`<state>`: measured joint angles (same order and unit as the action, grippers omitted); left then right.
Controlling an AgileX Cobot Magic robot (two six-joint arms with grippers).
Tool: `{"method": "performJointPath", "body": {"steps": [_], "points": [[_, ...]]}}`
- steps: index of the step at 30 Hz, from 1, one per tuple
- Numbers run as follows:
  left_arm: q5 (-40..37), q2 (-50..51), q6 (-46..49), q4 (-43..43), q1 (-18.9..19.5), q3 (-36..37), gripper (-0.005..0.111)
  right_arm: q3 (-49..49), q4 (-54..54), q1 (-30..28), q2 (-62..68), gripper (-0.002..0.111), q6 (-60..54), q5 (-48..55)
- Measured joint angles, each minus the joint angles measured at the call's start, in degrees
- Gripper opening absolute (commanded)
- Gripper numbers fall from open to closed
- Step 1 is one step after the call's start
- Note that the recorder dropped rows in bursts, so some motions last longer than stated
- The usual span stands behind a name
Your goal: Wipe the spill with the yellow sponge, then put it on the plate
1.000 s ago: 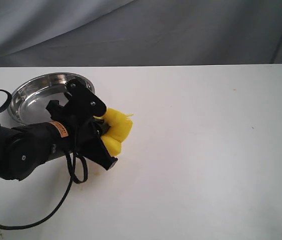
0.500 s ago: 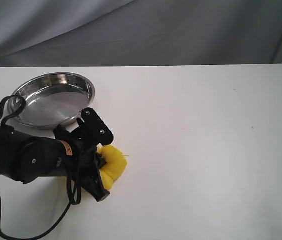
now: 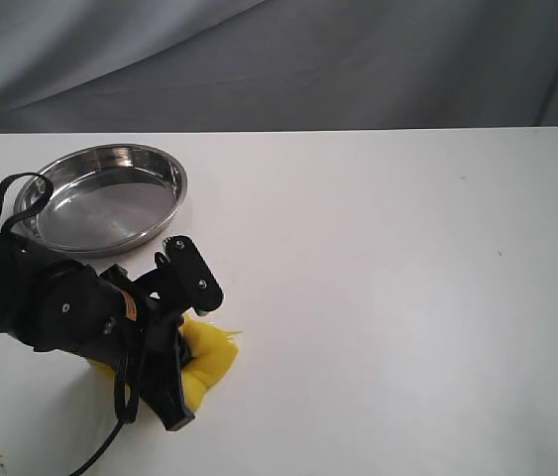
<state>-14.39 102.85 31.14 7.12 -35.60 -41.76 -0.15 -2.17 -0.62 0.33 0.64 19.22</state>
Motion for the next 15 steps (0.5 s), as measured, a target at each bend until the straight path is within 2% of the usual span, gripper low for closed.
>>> {"method": "performJointPath", "body": {"steps": [2,5,9,12,15], "points": [[-0.9,-0.3,-4.9,-2.9,0.0,0.0,0.000,0.0,0.0,0.0,0.0,0.000,0.0,0.0],[-4.1,-2.3,-18.1,-13.3,-0.5,0.0,0.000,0.0,0.0,0.0,0.0,0.000,0.0,0.0],[-12.6,-8.0,-35.5,-28.0,-0.5,1.6,0.000,0.0,0.0,0.0,0.0,0.000,0.0,0.0],[-13.9,-11.7,-39.9,-32.7,-0.4,2.1,0.000,0.0,0.0,0.0,0.0,0.000,0.0,0.0],[-10.9,-14.4,-41.9,-35.5,-0.4,2.1,0.000,0.0,0.0,0.0,0.0,0.000,0.0,0.0]]}}
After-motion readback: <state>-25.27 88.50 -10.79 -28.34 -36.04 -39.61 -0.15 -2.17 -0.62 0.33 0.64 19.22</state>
